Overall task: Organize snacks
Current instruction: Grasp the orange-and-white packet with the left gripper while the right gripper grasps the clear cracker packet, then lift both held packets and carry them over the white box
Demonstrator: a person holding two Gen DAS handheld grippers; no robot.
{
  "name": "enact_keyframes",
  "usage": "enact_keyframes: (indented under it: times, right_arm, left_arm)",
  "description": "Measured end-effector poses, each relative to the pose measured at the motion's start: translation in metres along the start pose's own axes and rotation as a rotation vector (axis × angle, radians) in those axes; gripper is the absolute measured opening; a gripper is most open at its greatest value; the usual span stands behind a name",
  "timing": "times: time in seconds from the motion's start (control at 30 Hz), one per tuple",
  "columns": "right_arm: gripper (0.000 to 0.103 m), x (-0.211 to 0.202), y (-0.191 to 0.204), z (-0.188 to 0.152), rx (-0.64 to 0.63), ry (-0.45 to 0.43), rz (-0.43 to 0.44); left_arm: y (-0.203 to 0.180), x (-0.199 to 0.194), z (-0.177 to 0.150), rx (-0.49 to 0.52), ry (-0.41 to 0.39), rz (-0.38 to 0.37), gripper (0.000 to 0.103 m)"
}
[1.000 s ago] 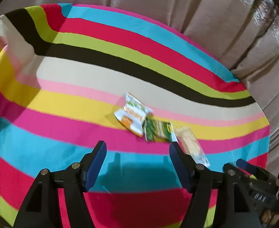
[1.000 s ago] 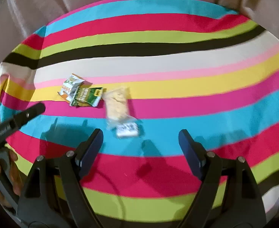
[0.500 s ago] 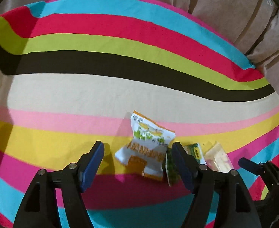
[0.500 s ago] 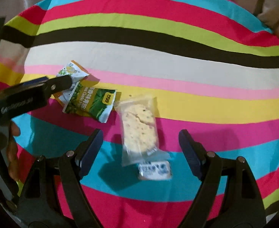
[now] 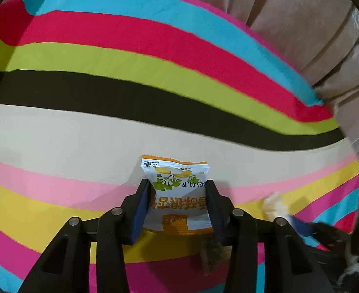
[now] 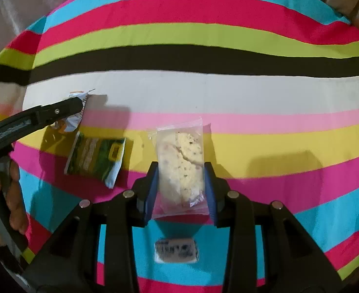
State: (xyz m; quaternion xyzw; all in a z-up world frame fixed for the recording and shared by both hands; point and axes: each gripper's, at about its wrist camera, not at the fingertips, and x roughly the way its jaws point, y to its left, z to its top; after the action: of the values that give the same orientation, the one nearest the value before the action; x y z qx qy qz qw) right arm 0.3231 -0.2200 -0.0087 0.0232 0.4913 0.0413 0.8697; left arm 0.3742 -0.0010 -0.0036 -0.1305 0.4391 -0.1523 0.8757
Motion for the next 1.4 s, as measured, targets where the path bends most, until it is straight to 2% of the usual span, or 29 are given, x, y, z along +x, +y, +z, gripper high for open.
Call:
enact_keyframes:
  times: [0.1,0.27,0.5,0.67,0.8,0.87,0.97,1.17,1.27,1.4]
  right_arm:
    - [0.039,0.009,0.003,0.005,-0.011,0.014,0.011]
    - [0.039,0.006,0.007,-0.004,-0.055,0.023,-0.005]
    - [0.039,-0.010,-0.001,-0.034,-0.032,0.046,0.000]
    - [0.039,-0.026,-0.002,-0.063,-0.016,0.059,0.028]
    - [0.039,-0.036,0.006,-0.087,-0.026,0.074,0.060]
    - [0.039,-0.039,0.007,-0.091,-0.026,0.071,0.077]
    - [0.039,-0.055,0.008,-0.092,-0.036,0.012,0.044]
    - [0.039,-0.102,0.004,-0.119,-0.046,-0.049,-0.011]
    - [0.039,-0.128,0.008,-0.135,-0.052,-0.080,-0.051]
    - [0.039,-0.156,0.007,-0.161,-0.050,-0.100,-0.085]
  left_arm:
    - [-0.011,0.006,-0.001,0.015,0.030,-0.034,0.046]
    - [-0.031,0.010,-0.018,0.071,0.091,-0.042,0.045]
    - [-0.048,-0.007,-0.055,0.117,0.139,-0.058,0.045]
    - [-0.049,-0.023,-0.085,0.105,0.157,-0.058,0.045]
    - [-0.053,-0.038,-0.109,0.102,0.151,-0.046,0.045]
    - [-0.049,-0.049,-0.120,0.070,0.120,-0.027,0.045]
    - [-0.038,-0.069,-0.134,0.016,0.062,-0.008,0.045]
    - [-0.018,-0.122,-0.155,-0.078,-0.057,-0.012,0.045]
    - [-0.010,-0.136,-0.167,-0.121,-0.067,-0.023,0.045]
    - [-0.022,-0.133,-0.172,-0.163,-0.059,-0.046,0.045]
